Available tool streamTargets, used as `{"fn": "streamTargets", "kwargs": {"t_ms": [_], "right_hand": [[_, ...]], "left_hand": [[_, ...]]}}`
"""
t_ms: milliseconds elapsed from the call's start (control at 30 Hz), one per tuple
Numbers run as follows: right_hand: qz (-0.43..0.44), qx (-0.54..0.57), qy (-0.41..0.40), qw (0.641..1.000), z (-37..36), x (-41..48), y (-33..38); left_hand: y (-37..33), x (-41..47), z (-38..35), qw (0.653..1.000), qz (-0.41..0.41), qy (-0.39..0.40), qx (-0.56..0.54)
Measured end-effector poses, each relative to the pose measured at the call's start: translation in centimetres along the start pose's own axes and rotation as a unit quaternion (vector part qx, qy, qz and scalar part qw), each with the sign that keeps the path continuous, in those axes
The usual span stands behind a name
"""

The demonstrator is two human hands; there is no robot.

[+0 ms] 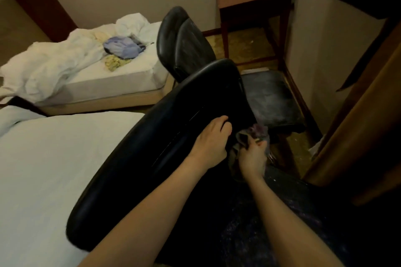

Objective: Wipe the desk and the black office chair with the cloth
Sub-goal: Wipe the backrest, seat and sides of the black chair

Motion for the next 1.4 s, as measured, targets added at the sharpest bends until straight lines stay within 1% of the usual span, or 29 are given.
{"fn": "streamTargets", "kwargs": {"t_ms": [33, 100, 167, 233, 300, 367, 433, 500, 533, 600, 700, 733, 800, 1000, 1100, 1167, 1300, 1400], "right_hand": [[-0.026, -0.008, 0.020, 0.999, 0.2, -0.5, -0.6], [-0.049, -0.006, 0.026, 0.998, 1.1, -0.8, -1.1], [-0.046, 0.023, -0.009, 0.999, 2.7, -0.3, -0.5], [-0.033, 0.050, -0.066, 0.996, 4.7, 0.4, 0.7], [-0.027, 0.085, -0.095, 0.992, 6.2, 0.4, 2.8], [0.015, 0.093, -0.097, 0.991, 5.9, -0.8, 6.2], [0.096, 0.076, -0.096, 0.988, 4.0, -3.4, 9.6], [0.162, 0.047, -0.090, 0.982, 0.8, -6.3, 10.1], [0.167, 0.041, -0.088, 0.981, -0.4, -7.3, 9.0], [0.130, 0.042, -0.067, 0.988, -2.5, -8.4, 5.1], [0.040, -0.015, 0.022, 0.999, -3.6, -8.9, -0.3], [0.028, -0.026, 0.036, 0.999, -3.4, -9.2, -1.2], [0.037, -0.024, 0.035, 0.998, -2.1, -9.4, -1.3], [0.103, 0.026, 0.000, 0.994, 2.7, -10.6, 3.8], [0.149, 0.038, -0.019, 0.988, 1.9, -12.4, 7.5], [0.197, 0.014, -0.007, 0.980, -0.2, -14.0, 9.0], [0.306, -0.052, -0.004, 0.951, -2.9, -15.7, 7.6], [0.345, -0.063, 0.022, 0.936, -2.4, -15.7, 6.4]], "left_hand": [[0.3, -0.7, -0.1, 1.000, 0.017, 0.011, 0.010], [0.3, -1.5, 0.5, 1.000, 0.021, 0.007, 0.020], [-0.2, -2.1, 1.8, 0.999, 0.013, -0.016, 0.025], [-0.7, -3.2, 2.9, 0.999, 0.013, -0.038, 0.029], [-1.1, -5.0, 2.9, 0.999, 0.015, -0.028, 0.036], [-1.0, -7.1, 2.0, 0.998, 0.020, -0.001, 0.051], [-0.5, -9.0, 1.1, 0.997, 0.045, 0.020, 0.061], [0.0, -10.8, 0.7, 0.995, 0.081, 0.020, 0.046], [0.1, -11.6, 0.5, 0.994, 0.106, 0.019, 0.028], [0.8, -13.4, 0.1, 0.989, 0.147, 0.005, -0.009], [1.1, -15.7, -0.5, 0.987, 0.155, -0.012, -0.030], [1.1, -16.5, -0.9, 0.988, 0.150, -0.009, -0.030], [0.9, -17.7, -1.4, 0.988, 0.148, -0.005, -0.032], [-0.5, -20.6, -0.3, 0.983, 0.175, -0.026, -0.046], [-0.5, -22.1, -0.5, 0.975, 0.210, -0.035, -0.060], [-0.3, -23.5, -1.3, 0.967, 0.244, -0.038, -0.064], [0.9, -27.3, -4.7, 0.947, 0.309, -0.036, -0.082], [1.5, -30.1, -7.5, 0.927, 0.347, -0.050, -0.131]]}}
Point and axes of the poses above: each hand's wrist, its own x-axis towards the middle knuckle, its own z-axis out of the back of the hand, y = z × x, the point moved 6 cm from there along x, towards the middle knuckle, and after that the axes turned 3 degrees about -y, right-handed, at the moved point
